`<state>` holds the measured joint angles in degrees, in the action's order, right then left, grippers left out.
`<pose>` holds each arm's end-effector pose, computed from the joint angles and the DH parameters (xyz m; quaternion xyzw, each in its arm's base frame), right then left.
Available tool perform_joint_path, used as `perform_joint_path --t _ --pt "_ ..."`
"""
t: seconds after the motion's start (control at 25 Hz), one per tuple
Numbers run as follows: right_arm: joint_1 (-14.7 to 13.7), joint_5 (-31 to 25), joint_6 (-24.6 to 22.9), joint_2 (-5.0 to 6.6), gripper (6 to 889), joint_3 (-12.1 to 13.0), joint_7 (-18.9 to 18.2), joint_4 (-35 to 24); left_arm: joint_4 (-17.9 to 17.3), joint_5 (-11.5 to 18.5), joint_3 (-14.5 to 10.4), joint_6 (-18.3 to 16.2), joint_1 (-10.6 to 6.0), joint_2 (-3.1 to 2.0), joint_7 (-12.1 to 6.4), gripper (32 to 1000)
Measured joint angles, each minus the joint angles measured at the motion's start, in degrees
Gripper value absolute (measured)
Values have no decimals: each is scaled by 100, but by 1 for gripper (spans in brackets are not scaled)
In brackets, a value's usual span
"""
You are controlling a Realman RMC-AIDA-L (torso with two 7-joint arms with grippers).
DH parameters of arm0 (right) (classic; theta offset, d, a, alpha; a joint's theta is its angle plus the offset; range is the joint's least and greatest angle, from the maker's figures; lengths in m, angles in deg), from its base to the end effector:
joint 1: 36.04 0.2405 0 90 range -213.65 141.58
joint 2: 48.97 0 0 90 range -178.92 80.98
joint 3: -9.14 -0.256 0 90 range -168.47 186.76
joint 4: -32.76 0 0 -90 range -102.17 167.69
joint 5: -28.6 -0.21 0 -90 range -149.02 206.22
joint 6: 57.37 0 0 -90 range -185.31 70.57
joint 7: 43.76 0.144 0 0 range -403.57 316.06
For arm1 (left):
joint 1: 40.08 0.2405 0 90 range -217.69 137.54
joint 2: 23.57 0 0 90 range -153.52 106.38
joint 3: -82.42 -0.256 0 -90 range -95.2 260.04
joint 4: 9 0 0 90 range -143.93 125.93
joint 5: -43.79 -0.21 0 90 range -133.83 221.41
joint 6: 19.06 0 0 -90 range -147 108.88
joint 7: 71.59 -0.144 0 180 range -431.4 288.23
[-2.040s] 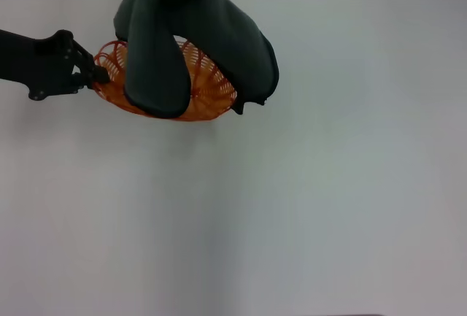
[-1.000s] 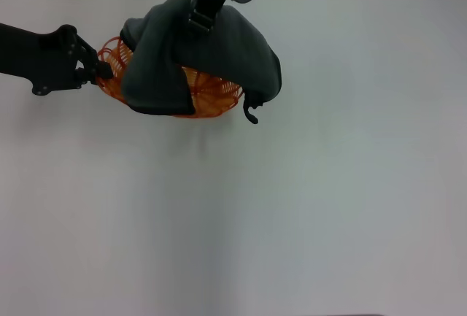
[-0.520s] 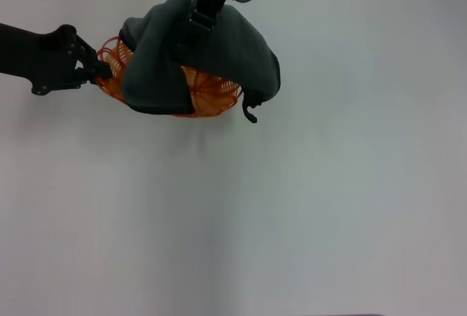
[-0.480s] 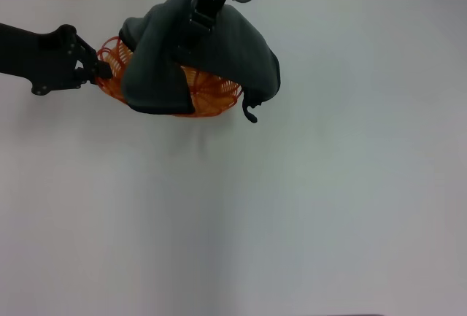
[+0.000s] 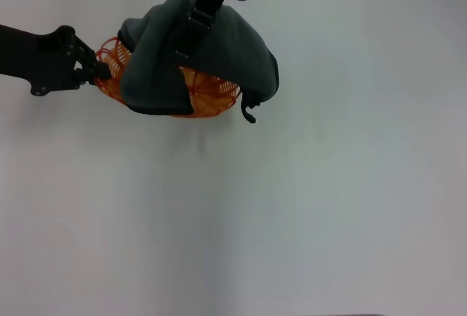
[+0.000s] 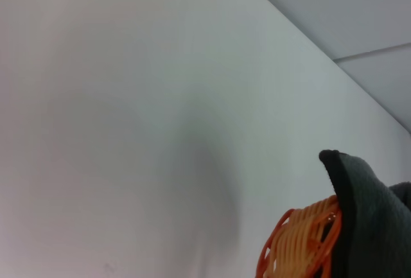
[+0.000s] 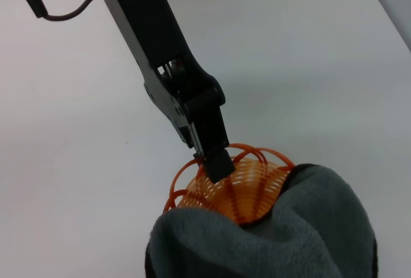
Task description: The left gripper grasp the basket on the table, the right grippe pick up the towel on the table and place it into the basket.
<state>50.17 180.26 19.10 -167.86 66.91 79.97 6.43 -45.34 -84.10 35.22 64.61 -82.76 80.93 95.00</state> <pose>-0.0046 0.4367 -0.0654 -0.9802 0.0853 -0.1583 0.0828 -0.2580 0.4052 0.0790 -0.6518 -0.7419 -0.1141 0.1084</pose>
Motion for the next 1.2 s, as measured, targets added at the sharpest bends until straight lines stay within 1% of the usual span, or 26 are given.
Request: perform_joint_path --t 0.12,0.4,0.48,0.56,0.68,0.72,0.76,0.8,0.92,1.0,1.12,1.2 --pt "1 8 3 1 884 -2 22 -50 2 0 0 0 9 0 -1 111" --pt "0 4 154 16 879 -3 29 -227 5 -6 0 0 16 0 -9 111" --pt "-43 0 396 18 879 -12 51 -467 5 -10 0 0 22 -3 -13 111" --pt "-50 7 469 24 879 -14 76 -543 5 -11 0 0 36 -6 -13 111" --pt "-64 63 713 40 879 -11 148 -800 6 -15 0 0 76 -12 -13 111" --pt "-84 96 838 41 879 -12 183 -936 8 -15 0 0 82 -14 -13 111" --pt "-158 180 1102 46 879 -24 284 -1282 10 -16 0 0 87 -17 -13 111" --pt "-158 180 1102 46 879 -24 284 -1282 13 -17 0 0 88 -18 -13 111" --pt "-265 250 1498 50 879 -73 397 -1709 14 -18 0 1 90 -18 -13 111" --pt "-284 258 1707 61 879 -148 439 -1832 17 -18 0 0 97 -18 -13 111" --pt "-328 266 1884 115 879 -236 525 -1970 22 -18 0 0 100 -18 -13 111" --pt "-374 271 1986 161 879 -250 562 -2048 23 -18 0 0 104 -18 -12 111"
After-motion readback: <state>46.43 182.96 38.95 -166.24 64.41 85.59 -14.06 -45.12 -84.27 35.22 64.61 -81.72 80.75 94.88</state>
